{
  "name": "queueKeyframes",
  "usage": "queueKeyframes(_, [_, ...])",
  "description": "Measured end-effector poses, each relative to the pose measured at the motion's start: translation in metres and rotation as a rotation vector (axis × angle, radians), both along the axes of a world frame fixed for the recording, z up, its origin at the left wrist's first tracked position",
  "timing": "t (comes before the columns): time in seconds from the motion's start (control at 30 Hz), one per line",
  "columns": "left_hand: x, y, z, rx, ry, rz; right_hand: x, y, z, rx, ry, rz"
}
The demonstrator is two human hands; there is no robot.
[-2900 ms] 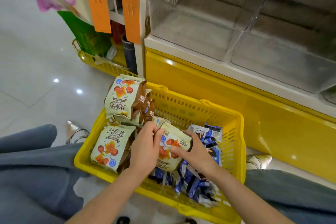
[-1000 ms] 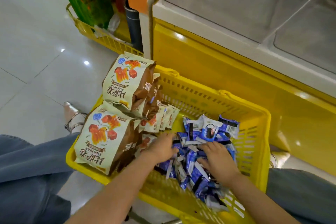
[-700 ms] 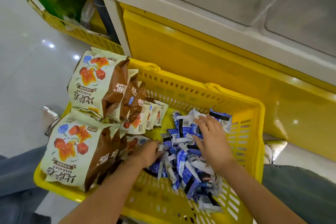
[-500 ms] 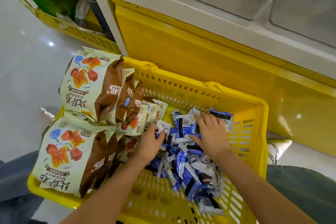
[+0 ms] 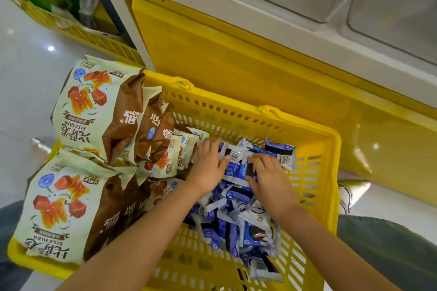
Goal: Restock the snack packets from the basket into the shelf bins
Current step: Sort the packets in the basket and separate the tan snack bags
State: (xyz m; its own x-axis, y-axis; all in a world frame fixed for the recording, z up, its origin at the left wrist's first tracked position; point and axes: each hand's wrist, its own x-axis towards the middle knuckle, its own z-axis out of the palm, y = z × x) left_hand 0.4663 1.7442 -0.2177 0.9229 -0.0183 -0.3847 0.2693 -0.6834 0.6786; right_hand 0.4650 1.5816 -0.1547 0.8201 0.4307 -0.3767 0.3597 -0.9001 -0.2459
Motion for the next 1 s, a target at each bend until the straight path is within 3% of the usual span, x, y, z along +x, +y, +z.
queueKeyframes(0.07, [-0.013, 0.008, 0.005, 0.031, -0.118, 0.041, -0.01, 0.004, 0.008, 0.129, -0.089, -0.008])
queueKeyframes(0.13, [-0.032, 0.018, 0.005, 0.032, -0.104, 0.063, -0.025, 0.008, 0.015, 0.153, -0.07, 0.027])
queueKeyframes(0.3, [-0.067, 0.034, -0.014, 0.169, 0.457, -0.167, -0.059, 0.015, 0.009, 0.011, 0.187, 0.192])
queueKeyframes(0.43, [-0.063, 0.036, -0.02, 0.082, 0.545, -0.074, -0.073, 0.033, 0.001, -0.255, 0.307, 0.309])
queueKeyframes(0.57, [-0.062, 0.033, -0.017, 0.053, 0.578, -0.095, -0.072, 0.04, 0.003, -0.215, 0.33, 0.217])
queueKeyframes(0.7, [-0.06, 0.034, -0.01, -0.128, 0.518, 0.006, -0.059, 0.032, 0.022, 0.085, 0.316, -0.07])
queueKeyframes(0.87, [-0.035, 0.028, 0.012, -0.3, 0.183, 0.292, -0.01, 0.013, 0.03, 0.371, 0.124, -0.423])
queueKeyframes(1.0, [-0.005, 0.018, 0.018, -0.256, 0.097, 0.214, 0.025, 0.01, 0.015, 0.393, 0.131, -0.615])
